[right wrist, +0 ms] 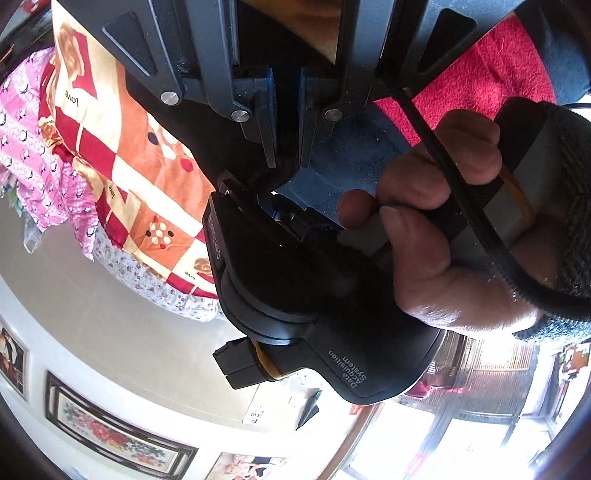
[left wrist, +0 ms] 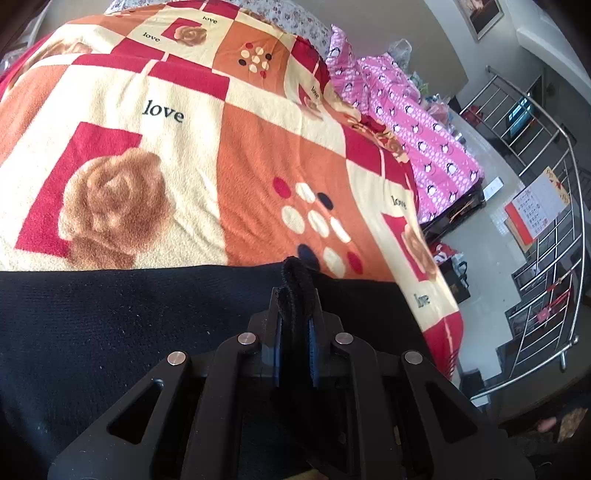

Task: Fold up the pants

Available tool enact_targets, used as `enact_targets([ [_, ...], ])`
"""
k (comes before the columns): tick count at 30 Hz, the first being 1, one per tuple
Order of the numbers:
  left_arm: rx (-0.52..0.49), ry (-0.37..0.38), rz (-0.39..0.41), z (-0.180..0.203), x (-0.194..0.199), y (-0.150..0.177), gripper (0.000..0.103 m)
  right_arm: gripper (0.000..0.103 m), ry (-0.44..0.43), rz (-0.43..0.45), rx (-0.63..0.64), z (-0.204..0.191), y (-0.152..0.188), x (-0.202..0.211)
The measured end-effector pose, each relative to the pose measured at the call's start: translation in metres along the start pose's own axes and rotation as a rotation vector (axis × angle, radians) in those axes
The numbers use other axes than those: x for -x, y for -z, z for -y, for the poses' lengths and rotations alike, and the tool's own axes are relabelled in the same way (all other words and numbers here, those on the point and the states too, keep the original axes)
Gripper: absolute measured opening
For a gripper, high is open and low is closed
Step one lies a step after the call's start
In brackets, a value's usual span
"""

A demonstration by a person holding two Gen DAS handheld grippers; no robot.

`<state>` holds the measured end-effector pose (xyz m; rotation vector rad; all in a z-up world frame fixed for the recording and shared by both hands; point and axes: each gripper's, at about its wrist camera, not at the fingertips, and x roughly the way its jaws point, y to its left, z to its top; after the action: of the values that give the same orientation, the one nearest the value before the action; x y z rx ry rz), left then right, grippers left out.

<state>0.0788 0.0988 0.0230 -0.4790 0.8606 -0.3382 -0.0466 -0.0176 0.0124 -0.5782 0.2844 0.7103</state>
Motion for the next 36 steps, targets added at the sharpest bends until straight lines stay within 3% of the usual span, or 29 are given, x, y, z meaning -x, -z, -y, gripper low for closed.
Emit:
enact_targets([
  [2,0.025,-0.059,-0.024,-0.011,-0.004,0.003,0.02,0.009,-0.013,-0.037,-0.004,0.0,0.005,-0.009],
  [5,0.063,-0.069,0.014,-0.018,0.007,0.007,0.02,0.012,-0.073,-0.104,-0.052,0.004,0.014,-0.016],
  [8,0.047,-0.161,0.123,-0.013,0.035,0.009,0.02,0.017,-0.15,-0.034,-0.126,0.023,0.02,0.01],
  [9,0.042,-0.168,0.156,-0.009,0.043,0.01,0.021,0.026,-0.17,-0.016,-0.15,0.031,0.022,0.02],
  [11,0.01,-0.14,0.2,0.006,0.055,0.019,0.021,0.036,-0.178,0.03,-0.205,0.054,0.029,0.042],
  [15,-0.129,0.003,0.189,0.054,0.048,0.047,0.021,0.043,-0.085,0.041,-0.334,0.124,0.051,0.067],
  [16,-0.166,0.011,0.182,0.062,0.041,0.054,0.021,0.044,-0.096,0.031,-0.363,0.141,0.058,0.067],
  [18,-0.2,-0.058,0.17,0.061,0.023,0.064,0.021,0.044,-0.157,-0.006,-0.402,0.184,0.074,0.063],
  [19,-0.177,-0.122,0.142,0.051,0.009,0.068,0.021,0.045,-0.179,-0.021,-0.389,0.189,0.077,0.063],
  [20,-0.143,-0.129,0.13,0.039,0.002,0.071,0.02,0.045,-0.212,-0.045,-0.353,0.202,0.08,0.059],
  [22,-0.098,-0.058,0.185,0.028,0.008,0.076,0.02,0.047,-0.249,-0.097,-0.259,0.213,0.085,0.049],
  [23,-0.086,-0.045,0.19,0.027,0.009,0.077,0.02,0.048,-0.306,-0.119,-0.216,0.217,0.086,0.043],
  [30,-0.083,-0.006,0.239,0.021,0.01,0.086,0.02,0.051,-0.611,-0.128,-0.119,0.19,0.074,0.011],
  [33,-0.086,-0.014,0.243,0.025,0.009,0.086,0.02,0.059,-0.687,-0.182,-0.065,0.179,0.075,-0.014],
  [35,-0.107,-0.025,0.246,0.026,0.009,0.088,0.02,0.066,-0.688,-0.229,0.003,0.171,0.085,-0.035],
  [36,-0.107,-0.023,0.245,0.026,0.01,0.089,0.02,0.069,-0.691,-0.206,0.02,0.169,0.088,-0.036],
])
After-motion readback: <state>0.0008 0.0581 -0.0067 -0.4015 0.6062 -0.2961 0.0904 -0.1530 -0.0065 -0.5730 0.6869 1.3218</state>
